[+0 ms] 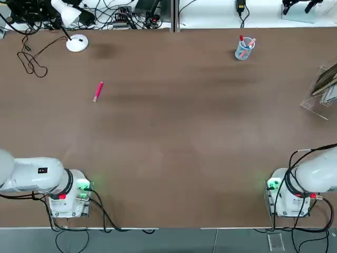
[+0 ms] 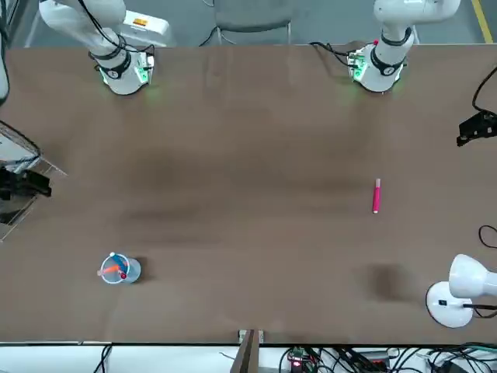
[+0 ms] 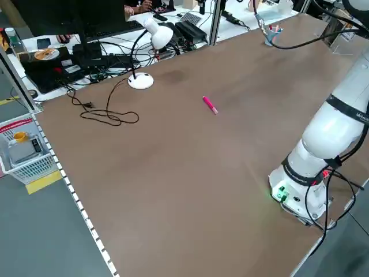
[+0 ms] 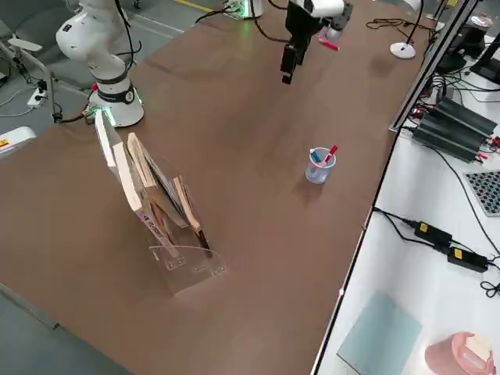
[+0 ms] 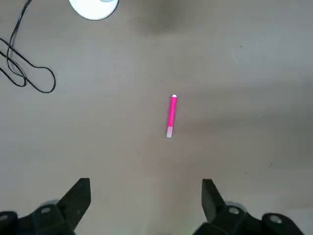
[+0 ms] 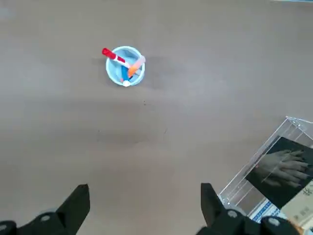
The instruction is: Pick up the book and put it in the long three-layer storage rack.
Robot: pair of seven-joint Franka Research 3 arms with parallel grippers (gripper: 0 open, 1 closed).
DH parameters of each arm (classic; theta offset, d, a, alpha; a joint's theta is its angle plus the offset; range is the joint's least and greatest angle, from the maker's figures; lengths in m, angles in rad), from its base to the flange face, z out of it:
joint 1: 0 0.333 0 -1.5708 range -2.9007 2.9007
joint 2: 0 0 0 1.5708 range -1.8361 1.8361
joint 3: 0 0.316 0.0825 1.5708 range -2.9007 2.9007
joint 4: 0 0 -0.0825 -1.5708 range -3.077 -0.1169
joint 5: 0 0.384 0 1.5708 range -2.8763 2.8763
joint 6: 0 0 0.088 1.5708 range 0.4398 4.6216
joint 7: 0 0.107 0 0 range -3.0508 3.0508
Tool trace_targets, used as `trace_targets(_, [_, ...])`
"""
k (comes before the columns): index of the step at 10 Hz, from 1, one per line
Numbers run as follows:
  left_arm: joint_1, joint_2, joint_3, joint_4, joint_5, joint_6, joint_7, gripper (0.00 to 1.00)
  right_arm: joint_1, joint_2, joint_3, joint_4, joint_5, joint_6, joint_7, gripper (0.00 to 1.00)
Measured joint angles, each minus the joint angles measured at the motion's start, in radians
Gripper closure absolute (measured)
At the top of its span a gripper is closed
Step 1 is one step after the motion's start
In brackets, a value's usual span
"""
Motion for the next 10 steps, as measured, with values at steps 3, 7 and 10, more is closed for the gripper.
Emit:
trace_targets(3, [0.0,0.0,0.0,0.0,0.0,0.0,0.0,0.0,-0.002,-0.065,-0.001,-0.055,-0.023,0.001,0.0,0.0])
trace_targets(7, [0.0,0.0,0.0,0.002,0.0,0.0,-0.001,0.0,-0.013,-0.122,-0.001,-0.154,-0.034,0.062,0.0,0.0])
trace_targets(10, [0.0,0.004,0.0,0.028,0.0,0.002,-0.002,0.0,-0.029,-0.152,-0.001,-0.189,-0.035,0.077,0.0,0.0])
